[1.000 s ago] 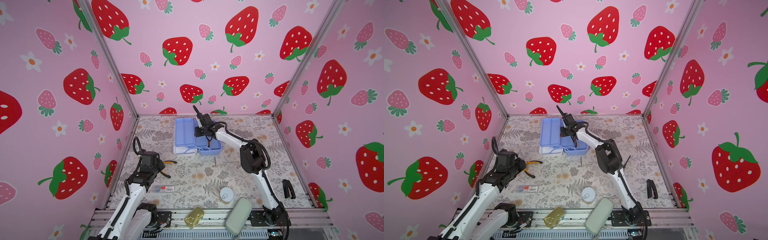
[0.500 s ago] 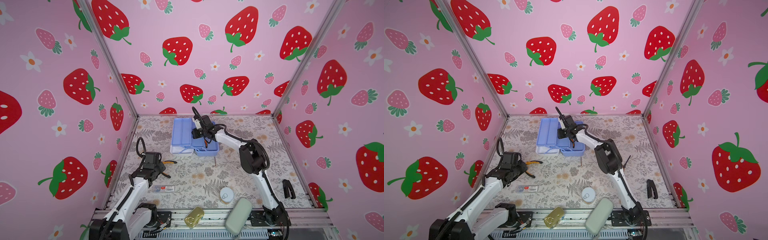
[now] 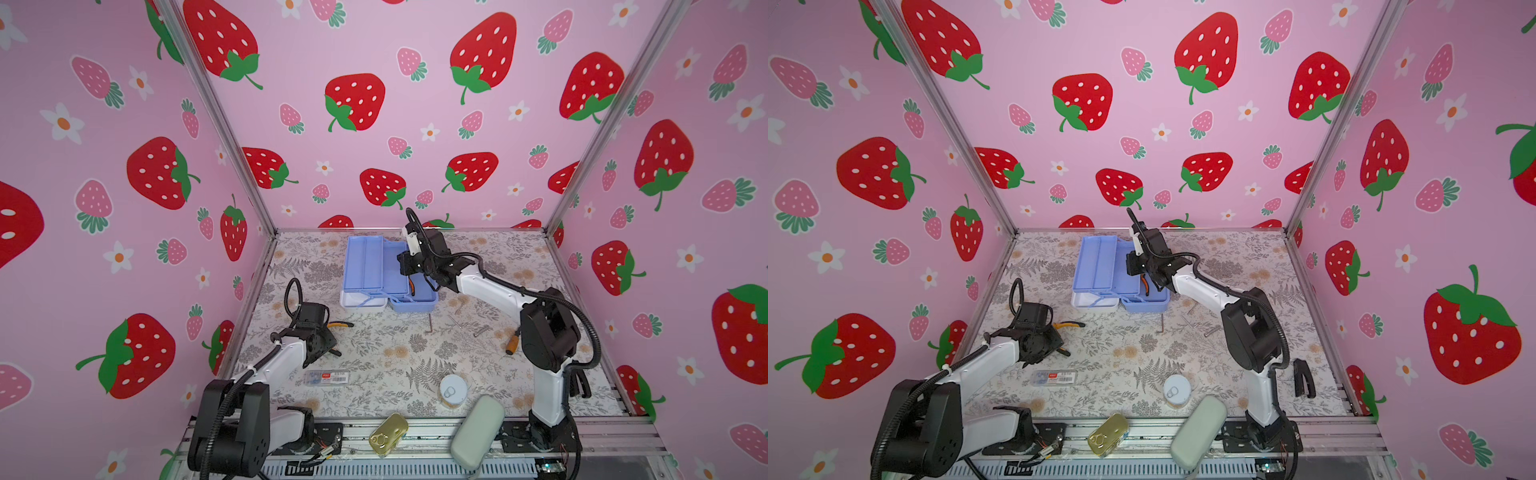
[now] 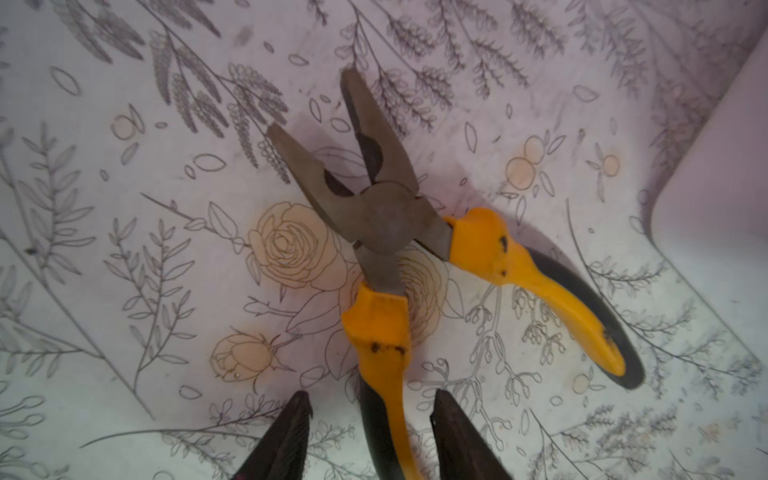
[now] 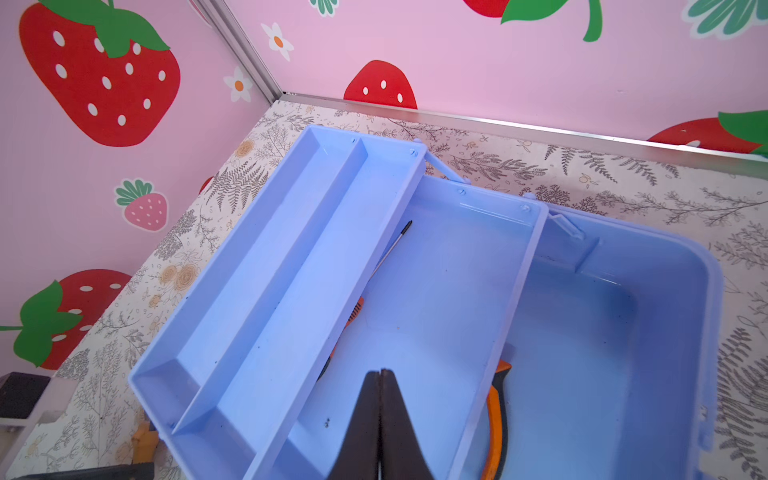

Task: Pack the tool kit
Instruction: 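Grasp the yellow-handled pliers with the left gripper and lift them toward the right gripper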

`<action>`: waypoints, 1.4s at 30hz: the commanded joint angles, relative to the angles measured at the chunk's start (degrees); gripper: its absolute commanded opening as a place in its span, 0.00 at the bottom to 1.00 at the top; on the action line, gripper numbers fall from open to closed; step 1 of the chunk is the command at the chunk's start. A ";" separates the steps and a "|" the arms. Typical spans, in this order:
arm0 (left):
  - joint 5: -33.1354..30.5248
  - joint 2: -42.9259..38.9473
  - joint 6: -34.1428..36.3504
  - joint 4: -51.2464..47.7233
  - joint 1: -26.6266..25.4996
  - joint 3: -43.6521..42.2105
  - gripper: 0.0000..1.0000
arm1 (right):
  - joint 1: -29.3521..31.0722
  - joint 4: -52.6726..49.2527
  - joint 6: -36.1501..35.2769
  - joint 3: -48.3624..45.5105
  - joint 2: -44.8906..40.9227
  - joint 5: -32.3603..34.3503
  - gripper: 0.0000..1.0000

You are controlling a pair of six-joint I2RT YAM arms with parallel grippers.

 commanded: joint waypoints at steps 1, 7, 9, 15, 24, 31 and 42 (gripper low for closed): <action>1.14 2.71 -0.28 1.77 0.27 -0.18 0.39 | 0.22 0.68 -0.57 -1.25 -0.95 0.85 0.07; 1.15 4.57 -0.25 2.22 0.27 0.30 0.29 | 0.21 1.43 -0.89 -2.70 -0.97 0.05 0.08; 1.14 4.82 -0.33 2.29 0.27 0.42 0.21 | 0.17 1.39 -1.17 -2.95 -0.96 0.31 0.09; 1.42 5.55 -0.60 1.09 0.27 1.12 0.00 | 0.24 3.55 -0.34 -7.70 -3.31 -0.04 0.12; -0.48 -2.72 -0.33 -2.87 -0.03 0.98 0.00 | 0.24 4.81 -0.21 -11.26 -7.59 0.71 0.12; -10.07 -19.49 2.30 -10.78 -5.72 4.43 0.00 | 0.65 5.65 -2.22 -10.40 -9.67 -6.71 0.17; -19.89 -24.35 11.55 -7.99 -26.18 10.79 0.00 | 4.26 -1.59 -3.93 -2.57 -5.25 -29.80 0.43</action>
